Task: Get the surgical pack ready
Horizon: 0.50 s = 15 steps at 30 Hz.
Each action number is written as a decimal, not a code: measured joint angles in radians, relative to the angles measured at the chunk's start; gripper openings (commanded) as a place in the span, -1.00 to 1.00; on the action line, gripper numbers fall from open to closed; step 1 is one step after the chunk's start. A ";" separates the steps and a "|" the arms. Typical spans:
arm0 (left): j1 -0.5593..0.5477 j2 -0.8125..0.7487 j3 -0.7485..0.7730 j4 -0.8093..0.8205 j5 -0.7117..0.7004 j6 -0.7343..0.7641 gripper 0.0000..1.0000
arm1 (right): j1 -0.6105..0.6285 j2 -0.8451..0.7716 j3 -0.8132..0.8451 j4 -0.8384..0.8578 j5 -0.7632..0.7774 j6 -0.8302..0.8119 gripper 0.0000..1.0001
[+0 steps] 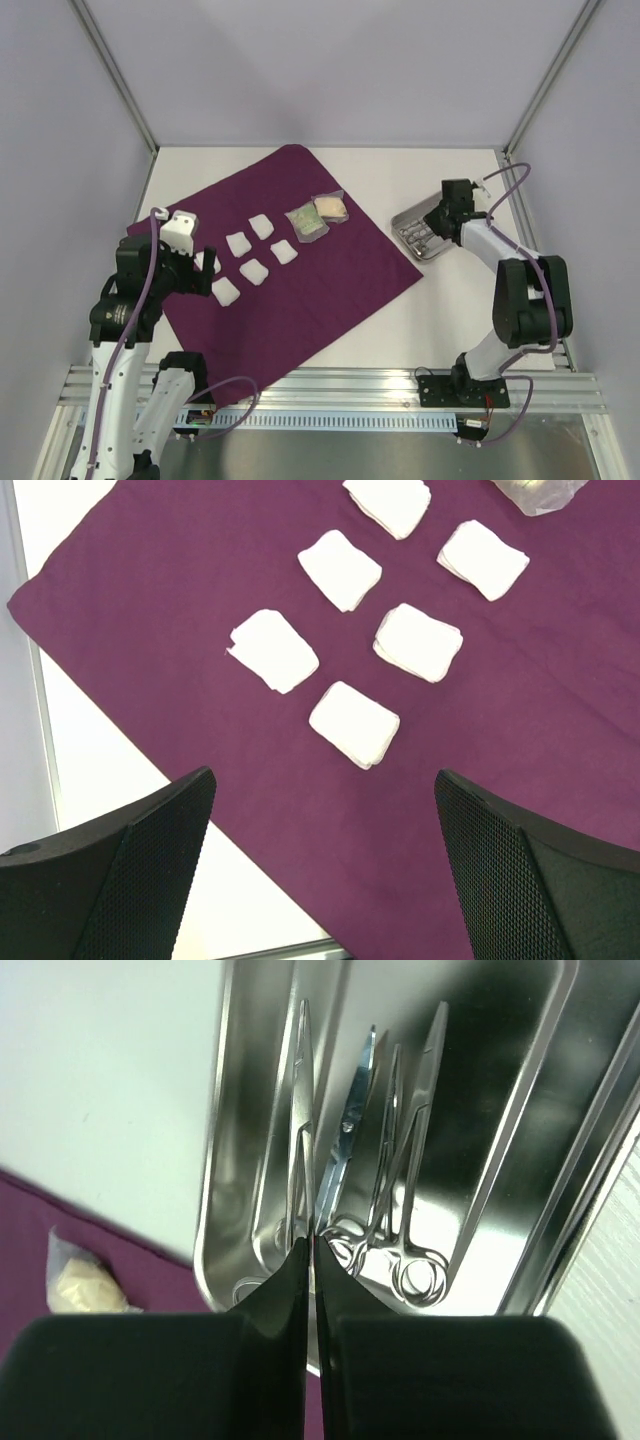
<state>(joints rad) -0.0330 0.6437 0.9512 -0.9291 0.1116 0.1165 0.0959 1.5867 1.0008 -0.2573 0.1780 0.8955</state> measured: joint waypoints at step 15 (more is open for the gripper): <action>0.000 0.026 -0.014 0.008 0.000 0.001 1.00 | -0.019 0.234 0.074 0.013 -0.025 0.092 -0.99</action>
<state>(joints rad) -0.0330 0.6693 0.9371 -0.9211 0.1112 0.1173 0.0769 1.8206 1.0752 -0.2447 0.1528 0.9878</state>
